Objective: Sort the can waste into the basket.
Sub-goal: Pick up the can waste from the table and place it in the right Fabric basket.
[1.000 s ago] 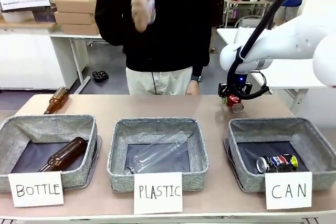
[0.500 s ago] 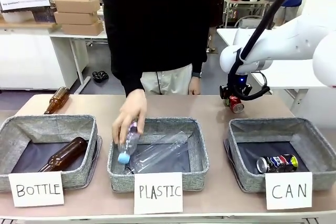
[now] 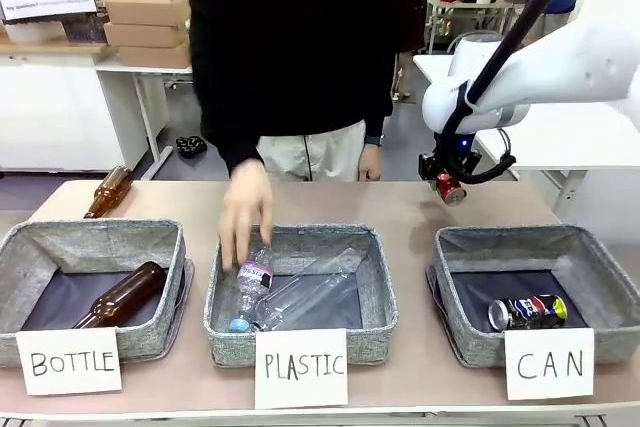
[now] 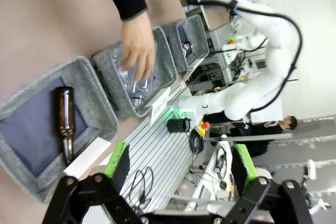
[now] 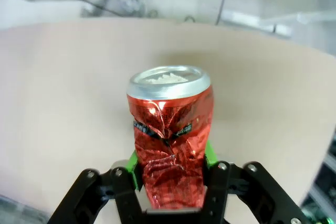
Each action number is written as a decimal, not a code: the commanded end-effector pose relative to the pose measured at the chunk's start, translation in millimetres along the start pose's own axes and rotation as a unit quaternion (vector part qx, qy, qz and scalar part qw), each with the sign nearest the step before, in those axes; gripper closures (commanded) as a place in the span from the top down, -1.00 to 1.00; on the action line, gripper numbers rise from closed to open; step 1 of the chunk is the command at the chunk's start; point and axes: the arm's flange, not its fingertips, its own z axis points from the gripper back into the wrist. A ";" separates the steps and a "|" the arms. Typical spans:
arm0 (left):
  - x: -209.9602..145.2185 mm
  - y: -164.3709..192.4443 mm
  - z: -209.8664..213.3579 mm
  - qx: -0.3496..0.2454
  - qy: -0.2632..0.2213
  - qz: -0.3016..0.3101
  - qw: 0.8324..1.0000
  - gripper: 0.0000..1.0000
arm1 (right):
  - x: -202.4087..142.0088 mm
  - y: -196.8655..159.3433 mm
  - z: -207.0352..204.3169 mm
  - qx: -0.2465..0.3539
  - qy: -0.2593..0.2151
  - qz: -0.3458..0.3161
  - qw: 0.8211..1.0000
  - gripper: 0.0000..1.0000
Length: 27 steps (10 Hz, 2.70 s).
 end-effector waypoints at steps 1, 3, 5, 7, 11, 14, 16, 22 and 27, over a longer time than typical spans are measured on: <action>-3.7 -1.7 1.6 -0.001 0.004 -0.007 1.000 1.00 | -110.2 -10.8 105.4 0.054 -0.064 0.093 0.992 -1.00; -3.7 -1.7 1.6 -0.001 0.004 -0.007 1.000 1.00 | -209.0 -32.0 171.4 0.122 -0.059 0.219 0.966 -1.00; -3.7 -1.7 1.6 -0.001 0.004 -0.007 1.000 1.00 | -252.1 -48.7 169.9 0.153 0.027 0.263 0.952 -1.00; -3.7 -1.7 1.6 -0.001 0.004 -0.007 1.000 1.00 | -280.1 -54.2 149.3 0.181 0.034 0.274 0.944 -1.00; -3.7 -1.7 1.6 -0.001 0.004 -0.007 1.000 1.00 | -294.5 -62.5 132.1 0.207 0.019 0.263 0.942 -1.00; -3.7 -1.7 1.6 -0.001 0.004 -0.007 1.000 1.00 | -296.3 -68.8 130.1 0.239 -0.017 0.240 0.941 0.97; -3.7 -1.7 1.6 -0.001 0.004 -0.007 1.000 1.00 | -298.3 -69.7 126.4 0.249 -0.031 0.231 0.940 1.00; -3.7 -1.7 1.6 -0.001 0.004 -0.007 1.000 1.00 | -295.9 -68.5 134.5 0.364 -0.089 0.200 0.905 1.00; -3.7 -1.7 1.6 -0.001 0.004 -0.007 1.000 1.00 | -294.7 -121.9 176.2 0.800 -0.223 -0.038 0.556 1.00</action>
